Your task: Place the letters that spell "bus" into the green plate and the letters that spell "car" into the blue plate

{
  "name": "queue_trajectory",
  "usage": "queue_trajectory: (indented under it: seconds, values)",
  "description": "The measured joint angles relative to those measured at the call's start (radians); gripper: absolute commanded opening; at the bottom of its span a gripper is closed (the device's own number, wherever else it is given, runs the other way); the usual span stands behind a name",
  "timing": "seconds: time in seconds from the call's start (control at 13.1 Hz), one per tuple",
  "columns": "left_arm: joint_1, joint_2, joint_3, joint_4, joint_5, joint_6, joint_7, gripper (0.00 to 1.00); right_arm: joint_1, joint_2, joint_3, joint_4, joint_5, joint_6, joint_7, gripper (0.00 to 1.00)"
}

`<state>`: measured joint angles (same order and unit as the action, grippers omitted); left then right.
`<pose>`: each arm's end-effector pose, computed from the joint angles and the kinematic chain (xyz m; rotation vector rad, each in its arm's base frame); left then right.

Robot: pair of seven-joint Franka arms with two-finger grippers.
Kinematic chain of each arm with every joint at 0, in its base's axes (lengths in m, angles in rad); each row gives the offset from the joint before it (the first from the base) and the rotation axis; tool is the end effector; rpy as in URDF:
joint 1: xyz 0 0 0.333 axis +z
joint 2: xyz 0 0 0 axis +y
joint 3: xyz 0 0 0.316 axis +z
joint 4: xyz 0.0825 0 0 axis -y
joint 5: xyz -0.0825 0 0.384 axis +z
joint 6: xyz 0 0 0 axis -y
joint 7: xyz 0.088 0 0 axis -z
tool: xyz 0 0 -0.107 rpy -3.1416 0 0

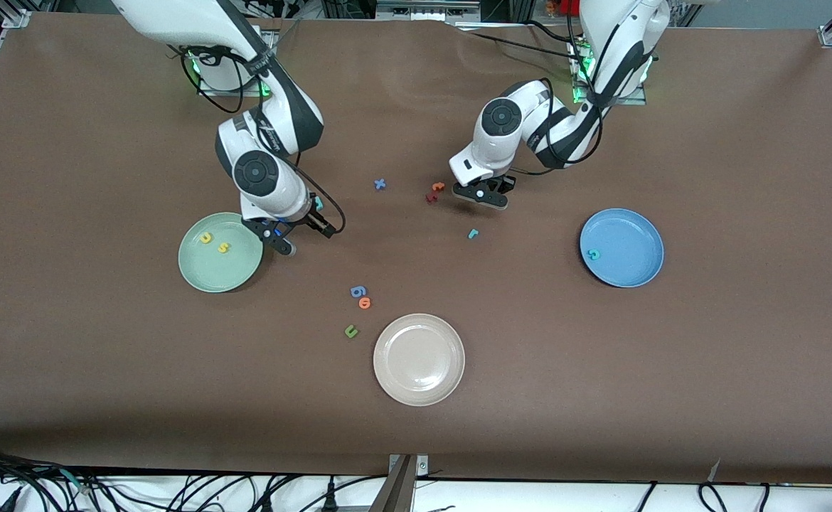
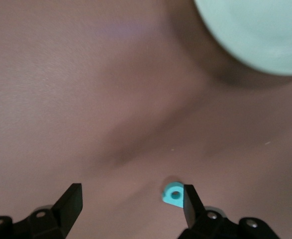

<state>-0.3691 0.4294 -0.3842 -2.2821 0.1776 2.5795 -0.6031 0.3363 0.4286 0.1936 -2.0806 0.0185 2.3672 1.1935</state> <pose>0.3710 -0.3646 0.1705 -3.1042 0.4392 0.1799 0.4942 0.2897 0.2112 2.9086 -1.0443 -0.2452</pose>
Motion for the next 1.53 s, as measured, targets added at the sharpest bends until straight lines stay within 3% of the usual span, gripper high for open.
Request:
queue_trajectory:
  seconds: [0.61, 0.84, 1.07, 1.53]
  values:
    - [0.001, -0.002, 0.001, 0.001, 0.000, -0.005, 0.000, 0.18, -0.001, -0.034, 0.025, -0.174, 0.001, 0.176, 0.152, 0.90]
    - [0.028, -0.013, 0.006, 0.061, 0.000, -0.149, 0.026, 0.17, -0.001, -0.040, 0.042, -0.196, 0.020, 0.194, 0.175, 0.89]
    - [0.131, -0.040, 0.007, 0.214, 0.000, -0.410, 0.204, 0.16, -0.003, -0.041, 0.042, -0.226, 0.023, 0.255, 0.175, 0.81]
    - [0.434, -0.044, 0.020, 0.266, 0.000, -0.465, 0.684, 0.13, -0.003, -0.041, 0.042, -0.249, 0.023, 0.291, 0.175, 0.71]
